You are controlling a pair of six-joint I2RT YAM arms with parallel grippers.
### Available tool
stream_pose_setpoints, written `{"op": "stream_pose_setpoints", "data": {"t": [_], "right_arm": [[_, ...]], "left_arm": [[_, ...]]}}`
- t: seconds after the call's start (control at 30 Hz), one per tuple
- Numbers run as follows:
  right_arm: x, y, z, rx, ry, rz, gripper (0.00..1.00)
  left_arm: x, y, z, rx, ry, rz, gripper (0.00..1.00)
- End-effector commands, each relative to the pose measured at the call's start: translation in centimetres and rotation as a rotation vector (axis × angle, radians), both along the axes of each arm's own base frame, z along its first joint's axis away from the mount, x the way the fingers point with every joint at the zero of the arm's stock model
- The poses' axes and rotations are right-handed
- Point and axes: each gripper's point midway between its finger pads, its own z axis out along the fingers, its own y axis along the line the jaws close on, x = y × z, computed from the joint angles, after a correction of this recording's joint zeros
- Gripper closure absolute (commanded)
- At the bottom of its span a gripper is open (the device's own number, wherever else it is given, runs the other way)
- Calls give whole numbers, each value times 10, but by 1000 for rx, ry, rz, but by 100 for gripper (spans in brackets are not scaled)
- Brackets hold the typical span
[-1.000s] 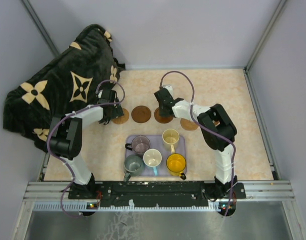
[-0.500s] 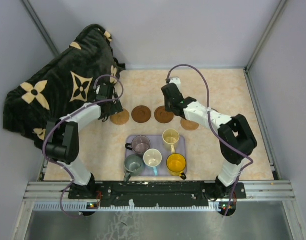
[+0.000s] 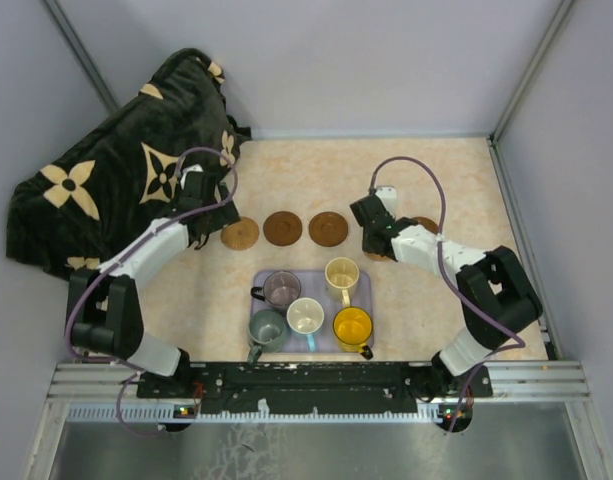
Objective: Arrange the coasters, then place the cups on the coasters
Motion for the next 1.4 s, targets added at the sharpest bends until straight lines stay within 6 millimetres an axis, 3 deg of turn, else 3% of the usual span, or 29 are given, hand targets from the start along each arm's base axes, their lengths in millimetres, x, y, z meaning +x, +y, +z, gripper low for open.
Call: {"op": "stream_pose_setpoints", "data": {"t": [0.0, 0.2, 0.57, 0.93, 1.37], "right_arm": [[-3, -7, 8, 32, -45, -54, 75], [-9, -10, -11, 30, -25, -61, 74], [11, -22, -25, 86, -12, -67, 73], [10, -12, -61, 70, 105, -30, 71], [30, -7, -55, 42, 97, -32, 71]], "left_arm": [[-15, -5, 20, -27, -57, -41, 0], [-27, -13, 46, -68, -142, -114, 0], [-48, -11, 73, -68, -211, -162, 0], [-46, -12, 69, -74, -199, -158, 0], [-48, -9, 65, -65, -209, -151, 0]]}}
